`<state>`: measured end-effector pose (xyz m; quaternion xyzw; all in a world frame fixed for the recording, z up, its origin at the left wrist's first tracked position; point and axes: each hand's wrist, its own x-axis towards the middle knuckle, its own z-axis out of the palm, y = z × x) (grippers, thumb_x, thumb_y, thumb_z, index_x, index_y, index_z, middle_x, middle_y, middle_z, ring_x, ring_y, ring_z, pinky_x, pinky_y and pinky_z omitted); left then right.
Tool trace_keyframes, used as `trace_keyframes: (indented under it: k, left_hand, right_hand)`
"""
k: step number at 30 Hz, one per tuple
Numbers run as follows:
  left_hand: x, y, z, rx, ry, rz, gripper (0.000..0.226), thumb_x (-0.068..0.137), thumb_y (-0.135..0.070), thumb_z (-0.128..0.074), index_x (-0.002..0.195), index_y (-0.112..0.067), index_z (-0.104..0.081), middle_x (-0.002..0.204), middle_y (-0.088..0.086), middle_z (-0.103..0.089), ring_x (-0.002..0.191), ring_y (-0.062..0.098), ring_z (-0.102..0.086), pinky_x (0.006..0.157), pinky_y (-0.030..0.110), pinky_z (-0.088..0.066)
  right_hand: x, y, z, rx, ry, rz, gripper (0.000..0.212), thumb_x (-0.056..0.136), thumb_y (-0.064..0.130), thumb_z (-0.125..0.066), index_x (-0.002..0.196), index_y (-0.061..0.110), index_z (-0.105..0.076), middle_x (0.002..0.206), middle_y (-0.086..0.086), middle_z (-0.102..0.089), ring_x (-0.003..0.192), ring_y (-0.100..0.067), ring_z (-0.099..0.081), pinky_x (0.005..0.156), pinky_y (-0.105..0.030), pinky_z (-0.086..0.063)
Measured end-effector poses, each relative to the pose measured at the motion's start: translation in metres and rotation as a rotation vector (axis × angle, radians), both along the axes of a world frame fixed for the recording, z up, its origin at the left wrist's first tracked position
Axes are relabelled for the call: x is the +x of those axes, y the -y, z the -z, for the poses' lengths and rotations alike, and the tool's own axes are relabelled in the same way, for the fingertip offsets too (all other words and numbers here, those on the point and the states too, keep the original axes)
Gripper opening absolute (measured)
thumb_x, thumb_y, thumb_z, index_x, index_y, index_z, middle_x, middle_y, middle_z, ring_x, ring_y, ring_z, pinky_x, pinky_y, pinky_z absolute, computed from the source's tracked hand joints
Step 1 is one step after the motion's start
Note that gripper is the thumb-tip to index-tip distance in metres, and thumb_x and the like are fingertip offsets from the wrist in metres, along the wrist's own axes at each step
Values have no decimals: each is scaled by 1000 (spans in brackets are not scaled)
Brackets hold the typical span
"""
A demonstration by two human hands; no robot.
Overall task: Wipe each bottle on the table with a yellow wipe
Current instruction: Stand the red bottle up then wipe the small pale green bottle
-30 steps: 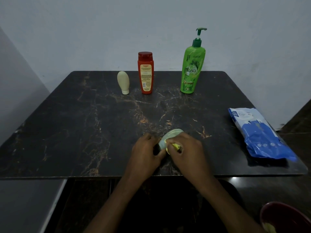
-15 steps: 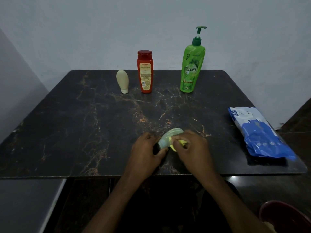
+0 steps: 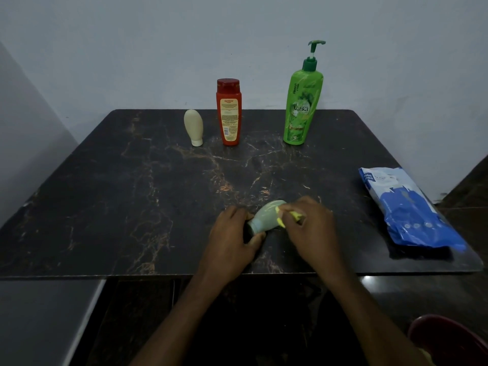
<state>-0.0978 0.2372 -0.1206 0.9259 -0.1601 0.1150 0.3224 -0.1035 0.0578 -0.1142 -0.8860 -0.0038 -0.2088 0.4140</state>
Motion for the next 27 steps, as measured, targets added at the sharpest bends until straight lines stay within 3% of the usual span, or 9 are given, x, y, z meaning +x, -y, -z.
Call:
trace_keyframes:
  k: [3,5,9,15,20,25,27]
  left_hand:
    - [0,1,2,-12,4,-2,29,81,-26,-81,103,-17,-63,103,-9,-57,94,9,-49,76,17,-32]
    - [1,0,4,-35,9,-3,29,80,-25,-81,100,-17,-62,101,-9,-58,94,10,-50,77,22,-37]
    - [-1,0,4,-58,-1,-1,26,82,-26,-79,99,-19,-60,98,-11,-58,91,10,-53,77,26,-43]
    - [-2,1,1,-75,-3,5,28,81,-23,-80,100,-18,-61,98,-10,-62,90,10,-56,76,27,-45]
    - [-3,0,0,-114,-49,11,23,84,-22,-77,96,-22,-58,93,-14,-61,87,5,-56,72,23,-45]
    - [-3,0,0,-117,-62,4,27,83,-24,-79,100,-21,-59,97,-11,-64,89,7,-58,75,32,-50]
    - [-2,0,1,-127,-59,12,26,83,-24,-79,98,-22,-58,95,-11,-65,87,8,-59,73,33,-51]
  right_hand:
    - [4,4,-1,7,5,50,11,86,11,-73,95,13,-79,88,3,-64,81,-10,-59,74,-12,-42]
    - [-6,-11,0,7,32,-10,12,85,8,-72,96,12,-78,91,4,-66,82,-8,-62,76,-8,-43]
    - [-18,-27,0,40,43,-150,14,88,10,-71,98,15,-79,91,8,-65,81,-6,-65,72,-14,-49]
    - [-4,-8,-1,46,62,34,11,87,10,-72,96,14,-78,88,7,-62,79,-5,-61,71,-4,-40]
    - [-19,-30,-3,16,66,-221,14,90,9,-68,100,14,-78,90,5,-61,79,-8,-62,67,-16,-49]
    - [-1,-11,-1,6,75,-35,13,90,11,-69,98,13,-78,92,3,-62,82,-10,-63,71,-12,-45]
    - [-6,-19,-1,2,93,-75,15,89,7,-68,100,11,-77,93,3,-62,84,-10,-63,74,-11,-46]
